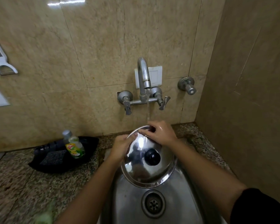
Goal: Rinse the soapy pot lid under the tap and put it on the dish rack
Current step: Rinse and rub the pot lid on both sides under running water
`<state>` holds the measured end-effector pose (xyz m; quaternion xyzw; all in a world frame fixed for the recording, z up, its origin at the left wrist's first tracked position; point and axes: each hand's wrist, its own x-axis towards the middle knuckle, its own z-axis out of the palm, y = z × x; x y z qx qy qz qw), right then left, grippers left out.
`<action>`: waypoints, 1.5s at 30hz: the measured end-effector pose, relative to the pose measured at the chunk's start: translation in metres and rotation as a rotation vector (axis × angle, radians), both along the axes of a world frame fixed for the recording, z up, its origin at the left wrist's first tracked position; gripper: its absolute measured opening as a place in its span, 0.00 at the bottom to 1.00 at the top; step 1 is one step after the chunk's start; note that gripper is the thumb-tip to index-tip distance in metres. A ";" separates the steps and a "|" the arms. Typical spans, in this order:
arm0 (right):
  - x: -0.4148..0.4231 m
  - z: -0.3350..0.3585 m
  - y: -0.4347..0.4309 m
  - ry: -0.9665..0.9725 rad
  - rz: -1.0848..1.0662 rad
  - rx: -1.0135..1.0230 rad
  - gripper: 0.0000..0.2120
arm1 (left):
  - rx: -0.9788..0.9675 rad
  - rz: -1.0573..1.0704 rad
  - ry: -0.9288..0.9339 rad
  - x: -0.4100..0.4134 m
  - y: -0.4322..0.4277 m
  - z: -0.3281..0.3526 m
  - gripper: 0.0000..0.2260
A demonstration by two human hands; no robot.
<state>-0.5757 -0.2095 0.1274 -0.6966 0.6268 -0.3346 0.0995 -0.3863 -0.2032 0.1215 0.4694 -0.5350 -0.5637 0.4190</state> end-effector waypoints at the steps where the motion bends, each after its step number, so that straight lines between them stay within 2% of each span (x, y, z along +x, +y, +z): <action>1: -0.004 -0.002 0.000 -0.065 -0.067 0.003 0.25 | 0.004 0.066 0.020 0.001 0.002 -0.004 0.13; 3: -0.011 -0.004 0.001 -0.170 -0.239 0.008 0.22 | 0.110 0.156 0.164 0.003 0.006 -0.010 0.12; 4: -0.013 -0.004 0.001 -0.148 -0.288 0.000 0.23 | 0.167 0.149 0.219 0.004 0.009 -0.011 0.11; 6: -0.007 0.000 -0.001 0.006 -0.224 -0.025 0.26 | 0.204 0.057 0.206 0.004 0.008 -0.008 0.11; 9: 0.008 0.005 0.000 0.167 -0.023 -0.083 0.23 | 0.119 0.027 0.076 -0.002 0.008 -0.002 0.15; 11: 0.006 0.001 0.000 0.057 -0.032 -0.110 0.19 | 0.081 0.138 0.060 -0.004 0.007 -0.008 0.18; 13: -0.003 -0.011 0.003 -0.095 -0.193 -0.123 0.18 | 0.104 0.256 0.147 -0.001 0.010 -0.017 0.21; 15: -0.008 -0.030 0.013 -0.080 -0.315 -0.175 0.15 | 0.163 0.363 0.259 0.003 0.009 -0.028 0.20; 19: -0.003 -0.067 0.045 0.115 -0.204 -0.184 0.26 | 0.214 0.481 0.393 0.004 0.007 -0.034 0.10; 25: -0.009 -0.079 0.053 0.092 -0.236 -0.046 0.31 | 0.318 0.581 0.509 -0.008 -0.001 -0.032 0.10; 30: -0.025 -0.065 0.049 0.087 -0.239 -0.085 0.29 | 0.373 0.583 0.459 -0.026 -0.012 -0.028 0.16; 35: -0.038 -0.055 0.056 0.017 -0.273 -0.131 0.25 | 0.331 0.500 0.339 -0.062 -0.016 -0.017 0.15; 39: -0.044 -0.049 0.058 0.012 -0.258 -0.199 0.22 | 0.227 0.394 0.235 -0.088 -0.015 -0.008 0.15; 45: -0.048 -0.043 0.062 -0.104 -0.311 -0.330 0.20 | 0.000 0.212 0.061 -0.098 -0.010 0.004 0.14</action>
